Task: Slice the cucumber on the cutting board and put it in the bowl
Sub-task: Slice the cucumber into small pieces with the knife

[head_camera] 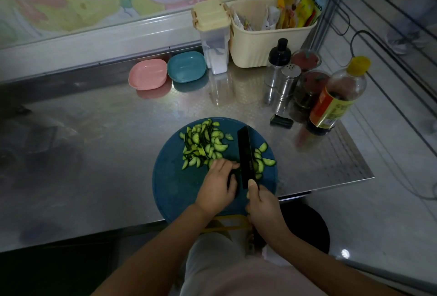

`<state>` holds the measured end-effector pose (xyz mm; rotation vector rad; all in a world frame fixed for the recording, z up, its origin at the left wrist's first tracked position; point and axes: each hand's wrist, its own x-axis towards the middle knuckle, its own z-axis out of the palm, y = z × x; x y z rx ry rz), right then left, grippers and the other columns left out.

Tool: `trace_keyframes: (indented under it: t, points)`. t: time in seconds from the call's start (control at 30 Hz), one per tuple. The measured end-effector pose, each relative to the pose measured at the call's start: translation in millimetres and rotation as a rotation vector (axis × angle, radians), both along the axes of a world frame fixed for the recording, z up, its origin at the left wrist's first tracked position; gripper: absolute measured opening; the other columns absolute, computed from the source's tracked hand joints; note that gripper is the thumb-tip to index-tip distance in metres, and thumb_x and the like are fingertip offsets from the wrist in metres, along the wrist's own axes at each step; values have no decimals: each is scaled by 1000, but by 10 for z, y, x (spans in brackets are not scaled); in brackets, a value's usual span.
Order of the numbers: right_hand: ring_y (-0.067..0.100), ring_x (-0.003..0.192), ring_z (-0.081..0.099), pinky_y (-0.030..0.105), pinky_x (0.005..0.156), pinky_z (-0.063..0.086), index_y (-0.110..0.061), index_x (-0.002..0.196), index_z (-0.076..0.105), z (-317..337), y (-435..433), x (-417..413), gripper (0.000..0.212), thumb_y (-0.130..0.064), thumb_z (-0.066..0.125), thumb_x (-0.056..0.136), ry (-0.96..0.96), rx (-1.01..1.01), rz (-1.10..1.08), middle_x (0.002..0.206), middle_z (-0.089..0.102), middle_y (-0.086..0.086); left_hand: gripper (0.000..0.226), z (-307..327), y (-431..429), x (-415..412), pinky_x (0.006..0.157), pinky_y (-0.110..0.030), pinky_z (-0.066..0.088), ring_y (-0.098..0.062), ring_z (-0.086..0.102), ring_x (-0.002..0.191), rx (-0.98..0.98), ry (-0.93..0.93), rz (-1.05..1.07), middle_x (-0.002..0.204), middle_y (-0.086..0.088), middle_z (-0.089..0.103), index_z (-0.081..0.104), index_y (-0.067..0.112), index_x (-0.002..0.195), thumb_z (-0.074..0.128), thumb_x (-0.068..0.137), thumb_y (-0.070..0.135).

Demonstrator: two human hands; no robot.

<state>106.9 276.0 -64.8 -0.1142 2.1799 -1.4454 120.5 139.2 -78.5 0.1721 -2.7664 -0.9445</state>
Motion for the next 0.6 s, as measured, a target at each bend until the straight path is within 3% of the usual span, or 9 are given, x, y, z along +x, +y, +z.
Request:
trace_keyframes:
  t: [0.27, 0.43, 0.6]
  points:
    - [17, 53, 45, 25, 51, 32, -9, 74, 48, -10, -41, 31, 38, -32, 32, 100, 136, 79, 43, 58, 46, 5, 36, -3, -20, 18, 88, -23, 36, -16, 44, 98, 5, -20, -5, 100, -7, 55, 59, 6, 109, 40, 83, 23]
    - [19, 53, 46, 24, 50, 32, -7, 74, 48, -1, 28, 25, 40, -31, 31, 101, 126, 80, 11, 57, 46, 7, 38, -3, -35, 35, 92, -20, 33, -18, 45, 104, -43, -38, -35, 108, -6, 55, 58, 9, 115, 43, 84, 24]
    - [21, 55, 47, 35, 57, 36, -8, 71, 47, 5, 42, 6, 42, -34, 32, 100, 100, 67, 15, 57, 45, 5, 33, -9, -33, 75, 91, -22, 37, -17, 47, 103, -74, 17, -27, 106, -9, 61, 62, 8, 118, 48, 89, 17]
